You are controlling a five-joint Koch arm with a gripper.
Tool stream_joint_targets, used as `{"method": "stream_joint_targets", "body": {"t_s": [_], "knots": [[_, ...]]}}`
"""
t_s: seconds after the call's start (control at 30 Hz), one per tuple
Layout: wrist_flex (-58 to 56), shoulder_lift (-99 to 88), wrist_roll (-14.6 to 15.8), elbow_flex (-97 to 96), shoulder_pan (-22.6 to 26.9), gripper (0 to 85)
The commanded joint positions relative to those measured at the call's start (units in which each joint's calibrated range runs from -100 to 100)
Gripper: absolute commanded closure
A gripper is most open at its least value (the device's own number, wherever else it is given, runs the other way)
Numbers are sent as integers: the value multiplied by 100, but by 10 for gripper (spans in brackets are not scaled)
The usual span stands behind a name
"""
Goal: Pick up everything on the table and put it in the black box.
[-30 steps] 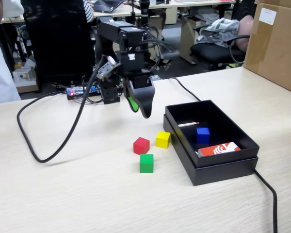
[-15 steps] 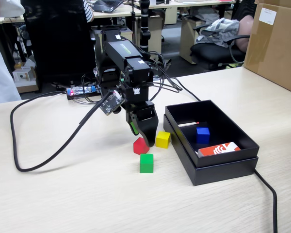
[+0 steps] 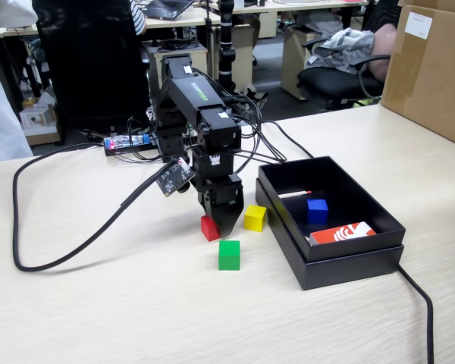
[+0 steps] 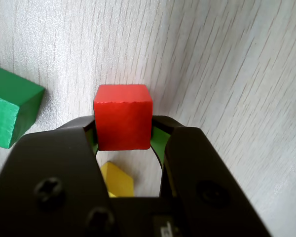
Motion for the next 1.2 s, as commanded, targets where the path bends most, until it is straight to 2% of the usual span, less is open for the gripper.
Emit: {"method": "stream_joint_targets", "body": {"t_s": [0.0, 0.07, 0.13, 0.23, 0.4, 0.6, 0.8, 0.83, 0.93, 1.03, 1.17], "knots": [[18, -1190, 15, 222, 39, 799], [1, -1821, 15, 186, 137, 799], [1, -2658, 34, 331, 391, 799], [1, -2945, 161, 1038, 840, 799], [1, -1442, 420, 2208, 1338, 799], [1, 73, 601, 2471, 1407, 798], [1, 635, 689, 2489, 1416, 789], [1, 727, 689, 2489, 1411, 729], [1, 727, 752, 2489, 1392, 716], [1, 314, 757, 2344, 1348, 600], [-8, -570, 747, 2072, 1245, 576]]}}
